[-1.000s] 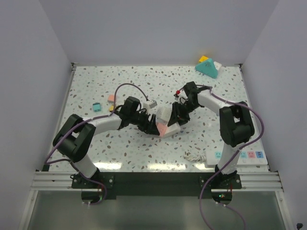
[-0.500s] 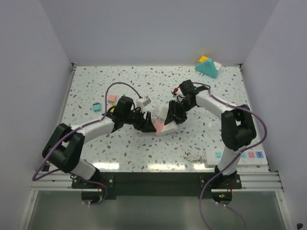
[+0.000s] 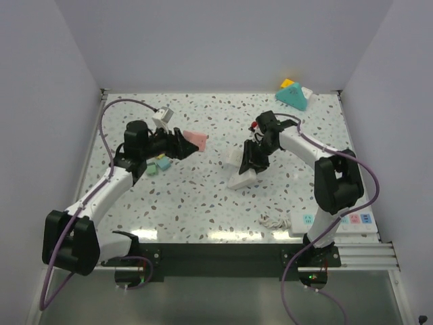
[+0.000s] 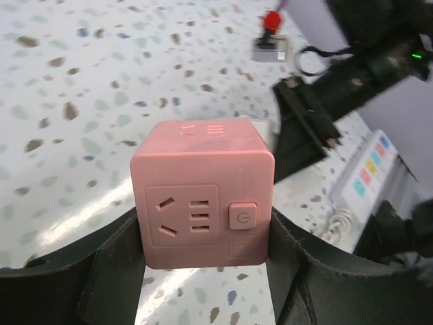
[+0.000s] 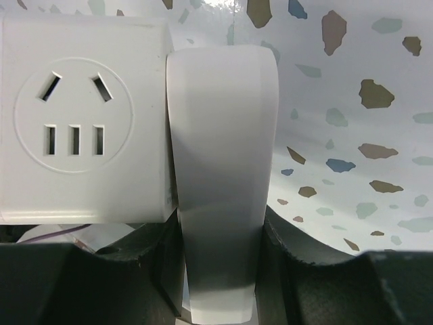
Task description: Pull the plug off the socket
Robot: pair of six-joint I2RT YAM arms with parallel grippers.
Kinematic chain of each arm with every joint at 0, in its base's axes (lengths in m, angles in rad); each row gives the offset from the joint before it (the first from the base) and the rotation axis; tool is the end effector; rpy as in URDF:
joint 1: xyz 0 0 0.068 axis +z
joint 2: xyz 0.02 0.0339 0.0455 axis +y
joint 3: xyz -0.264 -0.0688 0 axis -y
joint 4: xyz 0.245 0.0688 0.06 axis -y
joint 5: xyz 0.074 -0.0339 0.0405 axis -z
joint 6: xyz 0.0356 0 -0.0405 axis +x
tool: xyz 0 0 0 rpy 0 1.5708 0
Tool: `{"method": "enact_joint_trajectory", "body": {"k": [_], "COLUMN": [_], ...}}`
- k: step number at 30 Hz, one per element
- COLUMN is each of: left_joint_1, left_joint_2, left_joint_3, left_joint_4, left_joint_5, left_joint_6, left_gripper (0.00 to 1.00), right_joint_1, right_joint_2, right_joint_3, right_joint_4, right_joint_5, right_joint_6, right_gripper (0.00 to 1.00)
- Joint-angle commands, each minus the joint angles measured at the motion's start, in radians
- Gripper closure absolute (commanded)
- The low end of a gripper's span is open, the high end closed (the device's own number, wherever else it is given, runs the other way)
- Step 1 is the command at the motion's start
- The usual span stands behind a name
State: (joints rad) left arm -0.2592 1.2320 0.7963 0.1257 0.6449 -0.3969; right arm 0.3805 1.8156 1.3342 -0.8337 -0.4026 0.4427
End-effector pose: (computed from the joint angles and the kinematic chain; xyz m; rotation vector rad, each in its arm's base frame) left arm 0.2625 -0.0917 0.2822 0.3309 1.9244 -1.0461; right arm 0.3253 0.1451 0.2061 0.0146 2.9875 0.7121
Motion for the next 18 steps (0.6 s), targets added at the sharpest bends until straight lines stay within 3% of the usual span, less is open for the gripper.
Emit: {"method": "enact_joint_trajectory", "body": {"k": [1,3,5,10,12,13,18], "left_joint_1": [0.072,0.15,0.231,0.282,0.287,0.287,0.288], "left_joint_2": [0.033,0.095,0.133,0.222,0.268,0.296,0.314], "left_joint_3": [0.101,0.132,0.129,0.179,0.198,0.211,0.21], "left_joint_4": [-0.208,-0.342,-0.359,-0.38,-0.393,-0.405,-0.39], "left_joint_5": [-0.279,-0.437,-0.455,-0.54,-0.556,-0.562,-0.571], "left_joint_6": [0.059,0.033,0.003,0.018,0.024,0.027,0.033], "left_gripper": [1.0,1.0,1.0,1.0,0.86,0.73,0.43], "right_joint_1": [-0.006,-0.011,-0.009,-0.012,-0.009,-0.011,-0.009], "right_joint_2": [0.03,0.005,-0.013,-0.041,-0.038,-0.039,-0.035], "right_joint_3": [-0.067,-0.072,-0.082,-0.102,-0.107,-0.115,-0.109], "right_joint_4": [-0.062,-0.05,-0.035,0.011,0.025,0.03,0.035], "right_joint_5": [0.256,0.225,0.168,0.059,0.013,0.001,-0.041], "right_joint_6": [-0.099,-0.096,-0.09,-0.085,-0.087,-0.087,-0.096], "right_gripper": [1.0,1.0,1.0,1.0,1.0,1.0,1.0]}}
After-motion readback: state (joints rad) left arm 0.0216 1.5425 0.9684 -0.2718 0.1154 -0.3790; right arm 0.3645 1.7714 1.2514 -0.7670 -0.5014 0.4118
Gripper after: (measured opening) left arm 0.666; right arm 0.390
